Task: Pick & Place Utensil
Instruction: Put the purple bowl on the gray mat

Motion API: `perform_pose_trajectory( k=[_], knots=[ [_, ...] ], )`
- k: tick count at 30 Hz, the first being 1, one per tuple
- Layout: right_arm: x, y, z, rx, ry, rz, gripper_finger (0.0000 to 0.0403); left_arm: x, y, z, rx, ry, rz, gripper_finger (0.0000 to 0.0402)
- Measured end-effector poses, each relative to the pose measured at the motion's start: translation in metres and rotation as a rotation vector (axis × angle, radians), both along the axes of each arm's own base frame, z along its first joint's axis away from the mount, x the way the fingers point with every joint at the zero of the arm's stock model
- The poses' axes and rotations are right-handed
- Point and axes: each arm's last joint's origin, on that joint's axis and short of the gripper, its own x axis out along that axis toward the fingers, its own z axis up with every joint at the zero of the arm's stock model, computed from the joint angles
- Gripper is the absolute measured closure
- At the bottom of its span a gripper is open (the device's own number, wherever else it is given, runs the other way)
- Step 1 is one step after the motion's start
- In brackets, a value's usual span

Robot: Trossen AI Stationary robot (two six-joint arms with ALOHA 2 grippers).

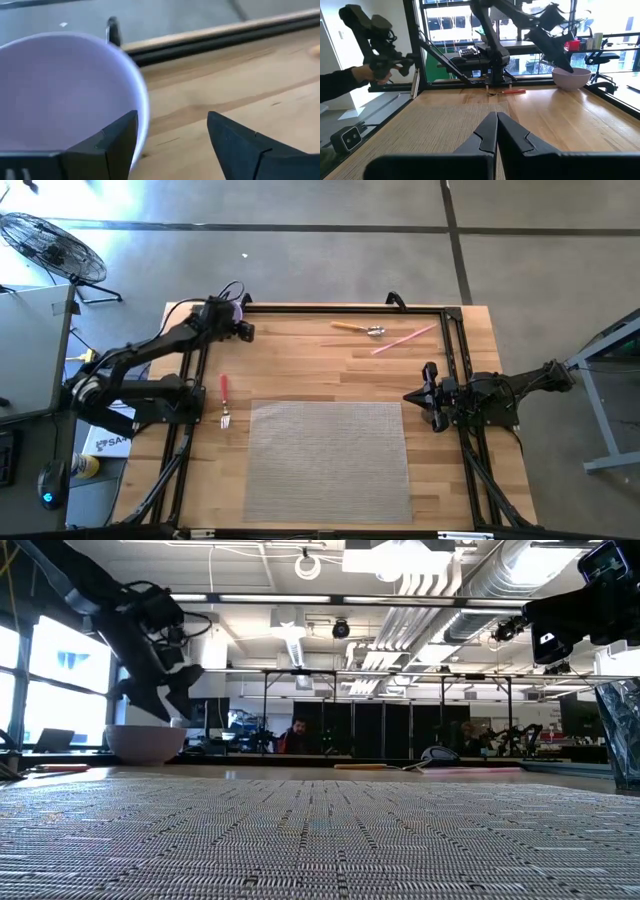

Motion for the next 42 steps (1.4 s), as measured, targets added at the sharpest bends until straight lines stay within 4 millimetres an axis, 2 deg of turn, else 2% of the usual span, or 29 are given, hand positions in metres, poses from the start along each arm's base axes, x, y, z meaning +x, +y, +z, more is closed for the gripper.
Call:
perform_pose_trajectory(
  k=[5,16,20,34,37,42],
  knots=[
    [0.0,0.0,0.0,0.0,0.0,0.0,0.04,0.002,0.007,-0.008,0.006,0.085,0.069,0.0165],
    [0.0,0.0,0.0,0.0,0.0,0.0,0.0401,0.006,0.011,-0.02,-0.031,0.142,0.048,0.0171],
    [0.0,0.0,0.0,0.0,0.0,0.0,0.0398,0.006,0.011,-0.02,-0.031,0.141,0.048,0.0204],
    [0.0,0.0,0.0,0.0,0.0,0.0,0.0398,0.006,0.011,-0.02,-0.004,0.184,-0.006,0.0389],
    [0.0,0.0,0.0,0.0,0.0,0.0,0.0399,0.008,0.012,-0.015,-0.012,0.175,-0.044,0.0389],
    [0.0,0.0,0.0,0.0,0.0,0.0,0.0402,0.018,0.012,0.005,-0.071,0.152,-0.127,0.039]
  ],
)
